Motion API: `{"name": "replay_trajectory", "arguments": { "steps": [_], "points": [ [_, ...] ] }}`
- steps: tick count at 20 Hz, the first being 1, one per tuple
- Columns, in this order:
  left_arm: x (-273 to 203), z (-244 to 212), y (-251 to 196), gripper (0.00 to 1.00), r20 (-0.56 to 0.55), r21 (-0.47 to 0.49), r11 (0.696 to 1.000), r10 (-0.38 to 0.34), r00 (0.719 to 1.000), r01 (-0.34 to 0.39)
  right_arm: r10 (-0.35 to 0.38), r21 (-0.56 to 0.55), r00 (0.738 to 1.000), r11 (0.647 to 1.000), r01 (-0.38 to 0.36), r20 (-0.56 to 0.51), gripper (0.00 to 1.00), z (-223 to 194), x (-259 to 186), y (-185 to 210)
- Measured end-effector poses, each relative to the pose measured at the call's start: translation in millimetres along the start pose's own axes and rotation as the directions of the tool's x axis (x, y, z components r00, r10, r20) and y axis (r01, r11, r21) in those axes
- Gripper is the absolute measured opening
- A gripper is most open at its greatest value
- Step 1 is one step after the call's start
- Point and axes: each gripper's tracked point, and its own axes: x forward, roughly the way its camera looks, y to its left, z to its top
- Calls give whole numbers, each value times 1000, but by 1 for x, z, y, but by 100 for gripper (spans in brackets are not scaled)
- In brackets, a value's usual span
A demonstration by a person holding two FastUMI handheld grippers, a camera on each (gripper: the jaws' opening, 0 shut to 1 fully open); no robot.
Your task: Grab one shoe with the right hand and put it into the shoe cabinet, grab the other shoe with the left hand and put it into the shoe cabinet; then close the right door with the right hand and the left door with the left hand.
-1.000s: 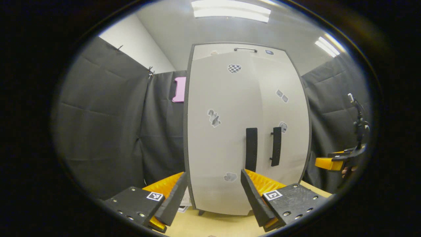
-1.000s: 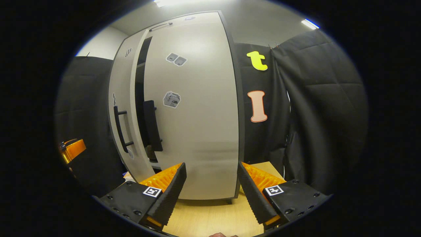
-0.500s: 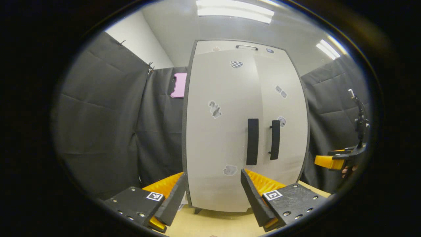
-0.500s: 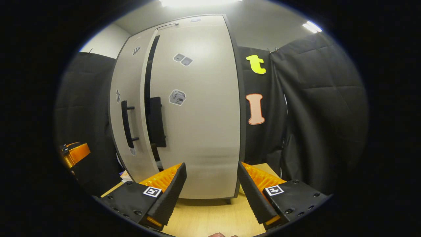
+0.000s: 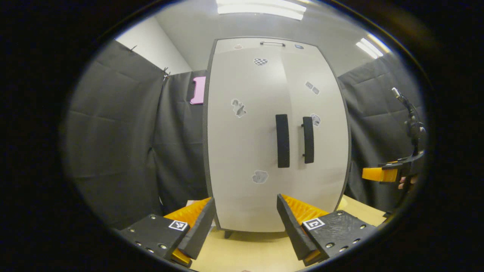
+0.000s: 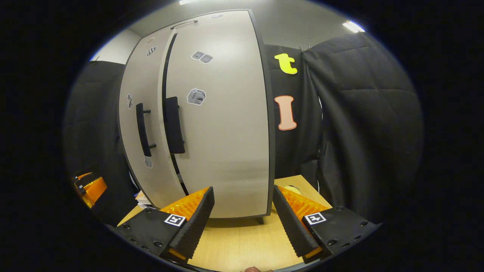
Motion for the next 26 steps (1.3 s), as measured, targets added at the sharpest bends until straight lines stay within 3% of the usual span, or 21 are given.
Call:
{"name": "replay_trajectory", "arguments": {
  "steps": [2, 3, 4, 8, 13, 20, 21, 26],
  "points": [
    [-3, -6, -2, 93, -1, -16, 1000, 0, 1000, 0, -9, -32, 1000, 999, 9, -7, 98, 0, 0, -1],
    [-3, -9, -2, 87, -2, -12, 1000, -6, 1000, 6, -9, -37, 1000, 999, 8, -9, 98, -1, 0, 0],
    [-3, -13, -1, 93, -5, -4, 1000, -10, 1000, 10, -3, -35, 1000, 999, 2, -13, 98, -1, 1, 3],
    [0, -39, 3, 97, -55, 27, 999, -18, 998, 20, 30, -71, 999, 997, -33, -39, 98, 1, 8, 24],
    [15, -53, -3, 93, -69, -4, 999, -36, 997, 36, 4, -130, 999, 992, -9, -39, 99, 6, 5, 17],
    [44, -42, 5, 93, -41, -16, 999, -40, 998, 39, -14, -146, 999, 989, 8, -42, 99, 12, 17, 7],
    [48, -41, 8, 97, -41, -12, 999, -35, 999, 35, -12, -148, 999, 989, 7, -38, 94, 12, 19, 5],
    [57, -19, 11, 93, -41, 38, 999, 32, 999, -30, 41, -96, 998, 994, -46, -50, 99, 4, 32, -13]
  ]
}}
